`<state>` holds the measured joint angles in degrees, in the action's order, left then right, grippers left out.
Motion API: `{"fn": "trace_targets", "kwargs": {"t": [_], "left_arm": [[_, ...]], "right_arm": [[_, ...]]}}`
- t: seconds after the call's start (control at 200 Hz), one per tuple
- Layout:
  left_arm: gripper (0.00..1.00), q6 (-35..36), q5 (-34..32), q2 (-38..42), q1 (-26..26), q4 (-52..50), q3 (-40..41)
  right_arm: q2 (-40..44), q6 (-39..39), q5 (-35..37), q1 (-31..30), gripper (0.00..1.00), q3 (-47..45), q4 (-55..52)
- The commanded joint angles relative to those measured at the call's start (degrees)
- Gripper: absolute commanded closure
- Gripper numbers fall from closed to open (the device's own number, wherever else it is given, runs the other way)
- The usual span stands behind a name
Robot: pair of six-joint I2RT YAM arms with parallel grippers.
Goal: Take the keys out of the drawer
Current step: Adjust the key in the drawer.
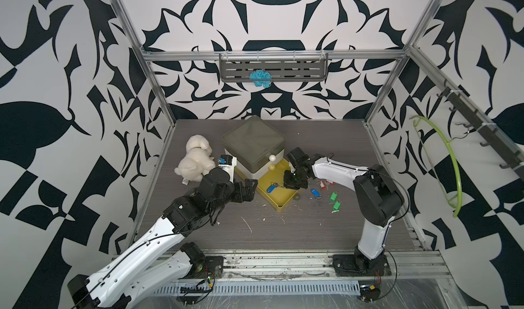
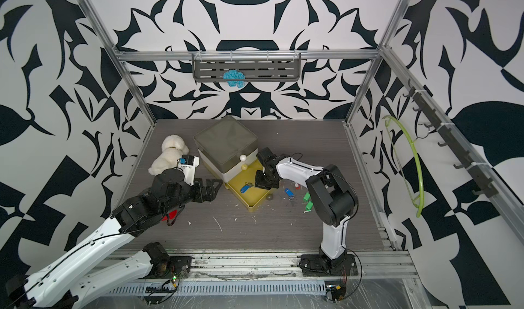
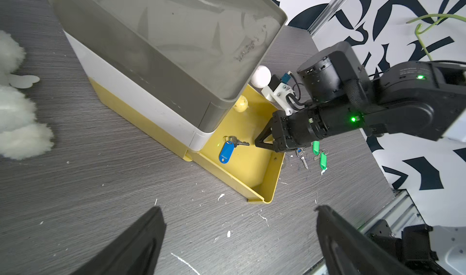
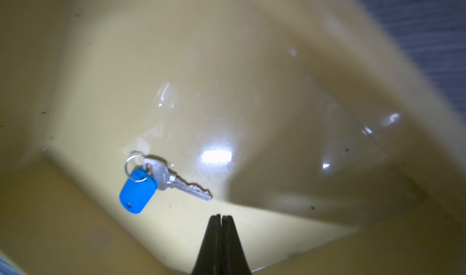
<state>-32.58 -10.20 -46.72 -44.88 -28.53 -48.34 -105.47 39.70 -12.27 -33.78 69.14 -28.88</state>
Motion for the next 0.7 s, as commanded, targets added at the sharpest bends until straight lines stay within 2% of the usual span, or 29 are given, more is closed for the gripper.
{"fn": "trace_targets", "kwargs": {"t": [0.0,0.235,0.695], "left_arm": [[0.01,0.50,0.27,1.14,0.32,0.38,0.48],[0.01,0.41,-0.06,2.05,0.32,-0.85,0.45],[0.01,0.41,-1.23,4.17,0.32,-2.12,1.49]], "right_arm": [[3.53,-1.10,-3.05,0.01,1.00,0.41,4.34],[-0.72,2.92,-8.58,-0.07,1.00,2.29,9.72],[-4.41,4.12,-8.39,-0.78,1.00,2.27,9.69]]}}
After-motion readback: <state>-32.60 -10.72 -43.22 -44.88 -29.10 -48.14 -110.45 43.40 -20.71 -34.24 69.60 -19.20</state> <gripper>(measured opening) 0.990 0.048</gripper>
